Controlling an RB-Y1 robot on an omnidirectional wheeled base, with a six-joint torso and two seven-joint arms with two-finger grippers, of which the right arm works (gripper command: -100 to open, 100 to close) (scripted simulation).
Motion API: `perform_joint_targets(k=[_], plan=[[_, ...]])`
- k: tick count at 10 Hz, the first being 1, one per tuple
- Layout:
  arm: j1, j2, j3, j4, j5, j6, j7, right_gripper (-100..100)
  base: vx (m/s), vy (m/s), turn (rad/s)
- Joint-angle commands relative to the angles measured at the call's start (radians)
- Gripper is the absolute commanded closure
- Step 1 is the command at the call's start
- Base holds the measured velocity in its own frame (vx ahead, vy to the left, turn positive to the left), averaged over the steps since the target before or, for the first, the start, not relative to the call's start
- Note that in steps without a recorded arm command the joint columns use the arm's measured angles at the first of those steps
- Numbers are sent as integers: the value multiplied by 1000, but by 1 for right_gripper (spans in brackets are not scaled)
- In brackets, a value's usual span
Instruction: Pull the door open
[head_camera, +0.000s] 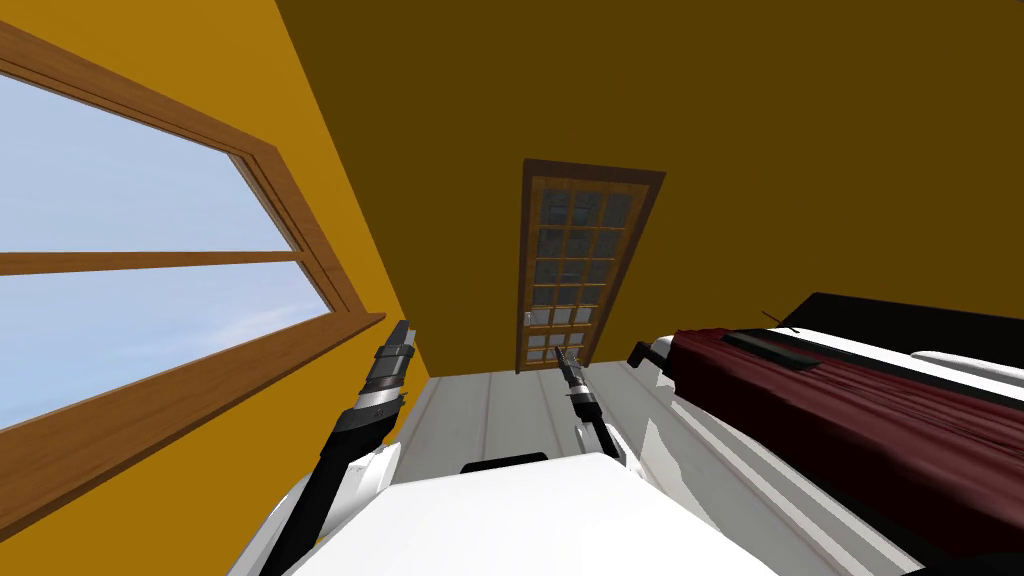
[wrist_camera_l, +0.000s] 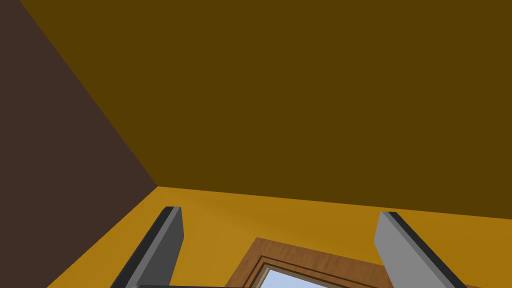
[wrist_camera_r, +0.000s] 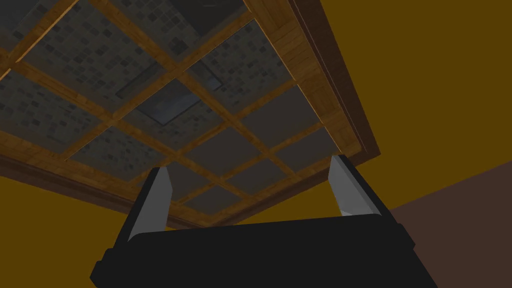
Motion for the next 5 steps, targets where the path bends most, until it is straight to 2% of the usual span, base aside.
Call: perform_joint_targets(k=[1, 5], plan=[[-17, -1, -2, 45, 3, -12, 37, -100, 96, 21, 13], [-49, -8, -5, 136, 9, -30, 118, -100, 102, 20, 16]])
